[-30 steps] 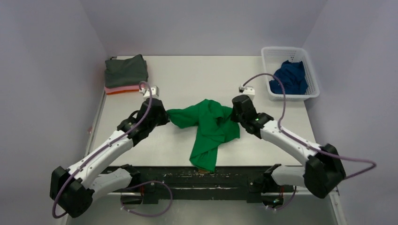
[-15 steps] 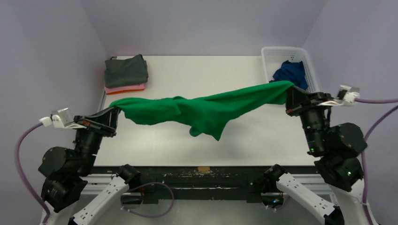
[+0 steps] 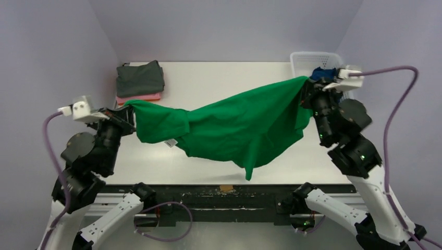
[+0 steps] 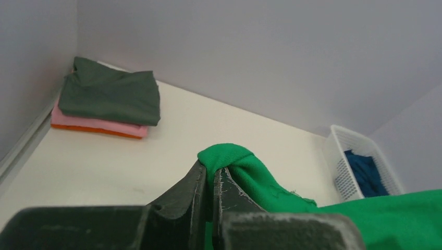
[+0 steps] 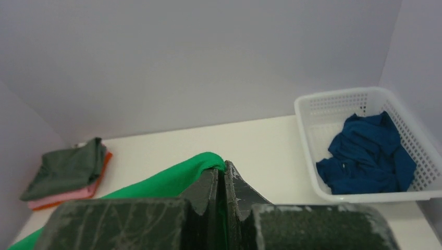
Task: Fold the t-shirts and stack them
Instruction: Flatten out the tshirt
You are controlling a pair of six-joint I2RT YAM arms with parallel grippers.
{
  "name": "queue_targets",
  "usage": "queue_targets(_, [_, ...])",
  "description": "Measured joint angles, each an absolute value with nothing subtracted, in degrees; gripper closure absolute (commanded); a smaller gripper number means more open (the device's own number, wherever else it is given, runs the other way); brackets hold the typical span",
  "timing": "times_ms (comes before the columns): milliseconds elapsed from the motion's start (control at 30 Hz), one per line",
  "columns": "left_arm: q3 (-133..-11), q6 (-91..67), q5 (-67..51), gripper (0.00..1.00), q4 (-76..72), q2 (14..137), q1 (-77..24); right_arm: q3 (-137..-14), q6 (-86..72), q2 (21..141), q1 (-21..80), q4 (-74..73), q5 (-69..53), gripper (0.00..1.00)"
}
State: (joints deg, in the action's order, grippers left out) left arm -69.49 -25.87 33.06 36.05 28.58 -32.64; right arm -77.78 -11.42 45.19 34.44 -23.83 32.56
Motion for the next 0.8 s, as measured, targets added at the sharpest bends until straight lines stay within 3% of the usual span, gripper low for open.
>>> queue_targets(300, [-57.3,-28.7,35.3,1.0,37.4,38.2,-32.0,-63.6,-11.8,56.3,33.5,-21.2,33.8,1.0])
queue_targets(433, [-52.9,-30.8,31.2,1.0,36.3,45.9,-24.0,-57.7,-13.7,64.1,27.6,-18.0,28.7,1.0])
queue_targets(567, [-53.1,-31.9,27.9,1.0,31.8,60.3,-15.1,-56.9,-15.4,76.1,20.4,-13.1,21.3,1.0])
queue_targets(733, [-62.3,-32.0,24.8,1.0,29.8,79.0,-11.6,-63.4,-15.1,92.9,19.1,-10.4,18.1,1.0])
queue_targets(767, [-65.4,-31.9,24.1,0.95,29.7,83.1,-11.1,-65.5,-15.0,96.1,19.1,-10.2,18.0,0.98])
queue_targets(800, [-68.6,-31.9,23.6,0.82,29.4,86.7,-10.6,-67.7,-14.8,99.2,19.2,-9.5,18.0,0.89])
